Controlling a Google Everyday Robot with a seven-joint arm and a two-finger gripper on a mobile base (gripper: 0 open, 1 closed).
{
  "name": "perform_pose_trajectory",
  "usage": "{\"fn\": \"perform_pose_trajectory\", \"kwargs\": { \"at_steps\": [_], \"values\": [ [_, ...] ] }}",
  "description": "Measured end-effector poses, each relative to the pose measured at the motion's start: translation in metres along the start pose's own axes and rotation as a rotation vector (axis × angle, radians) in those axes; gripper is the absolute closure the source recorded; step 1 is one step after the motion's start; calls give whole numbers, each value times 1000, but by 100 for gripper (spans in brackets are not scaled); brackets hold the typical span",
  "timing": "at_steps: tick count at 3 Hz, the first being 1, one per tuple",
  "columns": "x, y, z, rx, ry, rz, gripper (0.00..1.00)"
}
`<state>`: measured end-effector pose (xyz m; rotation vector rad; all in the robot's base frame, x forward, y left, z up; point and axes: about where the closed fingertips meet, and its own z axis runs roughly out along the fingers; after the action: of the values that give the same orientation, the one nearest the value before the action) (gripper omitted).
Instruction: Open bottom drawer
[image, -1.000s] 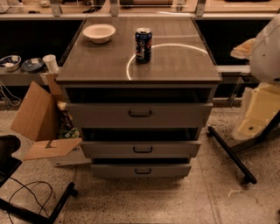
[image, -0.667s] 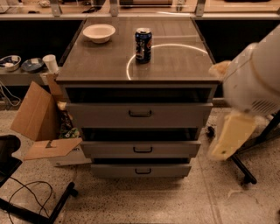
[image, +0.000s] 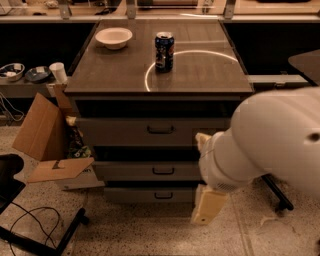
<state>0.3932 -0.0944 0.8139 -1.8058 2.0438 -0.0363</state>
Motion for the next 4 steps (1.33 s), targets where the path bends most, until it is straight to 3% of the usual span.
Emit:
{"fn": "perform_pose_trajectory", "kwargs": {
  "at_steps": [1,2,3,4],
  "values": [
    [4,23,64,-82,-57,45,0],
    [6,26,76,-97,-73,58,0],
    [6,33,92,-110,-56,61,0],
    [17,56,153,-174,-14,72,0]
  ]
}}
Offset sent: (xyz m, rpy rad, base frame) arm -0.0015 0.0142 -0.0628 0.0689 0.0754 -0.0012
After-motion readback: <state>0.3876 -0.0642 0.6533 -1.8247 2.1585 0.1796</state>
